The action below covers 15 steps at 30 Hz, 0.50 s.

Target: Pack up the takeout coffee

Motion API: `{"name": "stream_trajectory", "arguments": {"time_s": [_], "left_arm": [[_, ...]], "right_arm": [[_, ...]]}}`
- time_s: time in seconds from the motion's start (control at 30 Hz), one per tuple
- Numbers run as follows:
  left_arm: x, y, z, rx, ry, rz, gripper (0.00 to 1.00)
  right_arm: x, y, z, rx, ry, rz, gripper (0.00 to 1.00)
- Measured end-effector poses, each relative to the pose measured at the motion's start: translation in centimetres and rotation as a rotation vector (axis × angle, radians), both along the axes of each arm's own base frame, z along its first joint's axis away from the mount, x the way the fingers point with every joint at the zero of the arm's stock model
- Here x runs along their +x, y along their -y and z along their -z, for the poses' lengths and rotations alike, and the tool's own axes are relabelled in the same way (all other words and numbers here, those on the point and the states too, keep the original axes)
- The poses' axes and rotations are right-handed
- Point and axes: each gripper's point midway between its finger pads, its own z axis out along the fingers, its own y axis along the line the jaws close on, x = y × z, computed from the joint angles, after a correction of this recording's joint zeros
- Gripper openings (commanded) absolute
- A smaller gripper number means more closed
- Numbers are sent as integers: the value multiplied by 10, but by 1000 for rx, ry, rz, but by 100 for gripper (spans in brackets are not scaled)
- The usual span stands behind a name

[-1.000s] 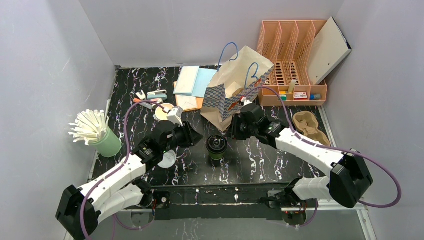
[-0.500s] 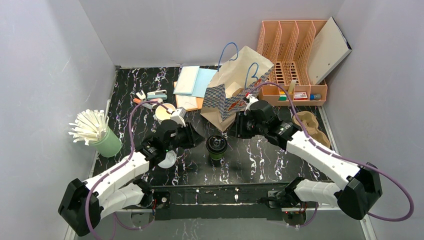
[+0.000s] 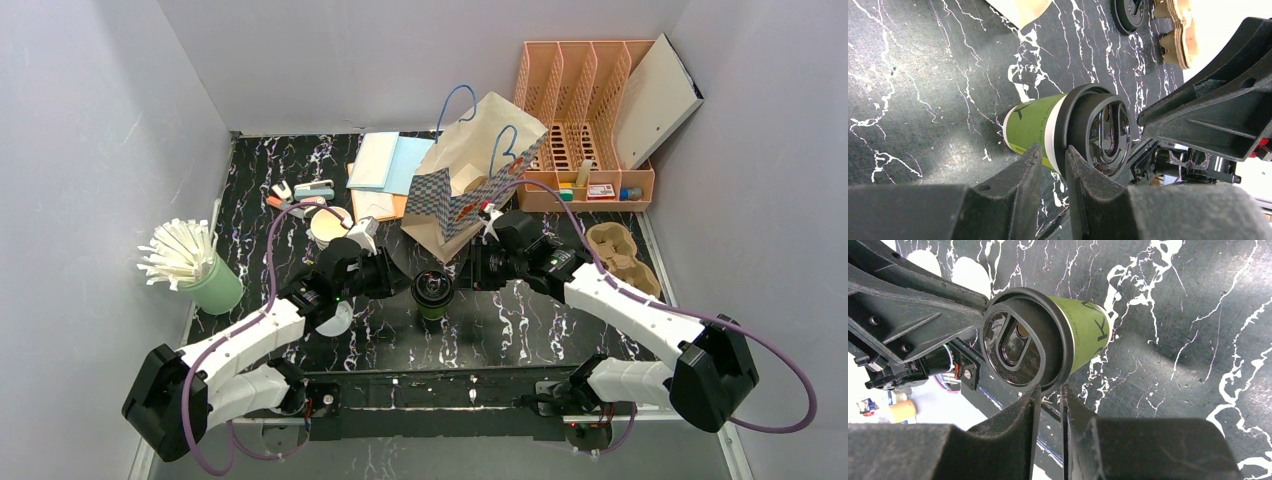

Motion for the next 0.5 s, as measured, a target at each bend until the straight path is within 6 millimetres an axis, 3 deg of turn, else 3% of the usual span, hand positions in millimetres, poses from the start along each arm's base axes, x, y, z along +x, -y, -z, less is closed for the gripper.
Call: {"name": "stream_trajectory", "arguments": {"time_s": [0.5], "left_arm": [[2, 3, -1, -8, 8, 8, 15]], "right_arm": [[-3, -4, 18, -9, -43, -19, 15]]}}
